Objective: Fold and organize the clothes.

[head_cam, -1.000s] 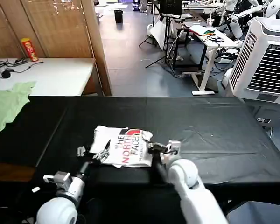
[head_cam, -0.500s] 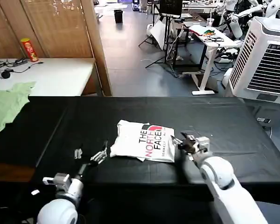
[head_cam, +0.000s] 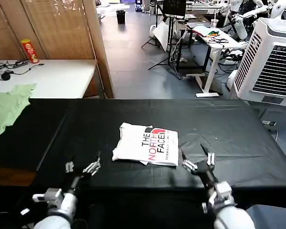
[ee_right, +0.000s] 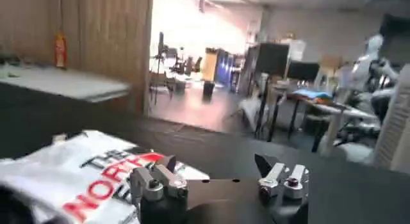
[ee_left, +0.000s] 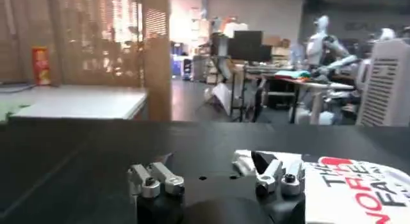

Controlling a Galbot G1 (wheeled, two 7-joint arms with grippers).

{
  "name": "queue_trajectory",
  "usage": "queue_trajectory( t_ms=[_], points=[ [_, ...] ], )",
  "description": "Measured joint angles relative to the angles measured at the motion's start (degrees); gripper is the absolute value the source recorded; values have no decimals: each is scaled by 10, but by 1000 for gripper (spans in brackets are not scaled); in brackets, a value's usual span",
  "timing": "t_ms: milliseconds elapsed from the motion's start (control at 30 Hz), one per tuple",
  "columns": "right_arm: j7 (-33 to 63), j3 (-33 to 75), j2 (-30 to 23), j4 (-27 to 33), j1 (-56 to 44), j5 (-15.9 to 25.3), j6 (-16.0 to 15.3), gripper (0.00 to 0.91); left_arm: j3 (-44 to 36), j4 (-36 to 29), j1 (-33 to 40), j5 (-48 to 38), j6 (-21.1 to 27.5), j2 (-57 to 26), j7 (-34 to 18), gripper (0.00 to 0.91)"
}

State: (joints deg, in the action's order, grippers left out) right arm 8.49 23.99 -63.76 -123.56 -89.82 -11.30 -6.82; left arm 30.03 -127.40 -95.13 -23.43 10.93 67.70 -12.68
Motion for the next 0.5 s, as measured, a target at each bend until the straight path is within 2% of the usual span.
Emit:
queue_trajectory(
  t_ms=[167, 300, 500],
  points=[
    [10, 24, -10, -31, -67, 15, 23, 878, 15, -20, -53, -1, -10, -9, -3, 878],
    [22, 43, -19, -52, -108, 19, 29, 878, 29, -35, -93, -3, -2, -16, -3, 878],
    [42, 49, -35, -78, -160, 20, 17, 878, 49, -68, -142, -10, 24, -19, -13, 878]
  ],
)
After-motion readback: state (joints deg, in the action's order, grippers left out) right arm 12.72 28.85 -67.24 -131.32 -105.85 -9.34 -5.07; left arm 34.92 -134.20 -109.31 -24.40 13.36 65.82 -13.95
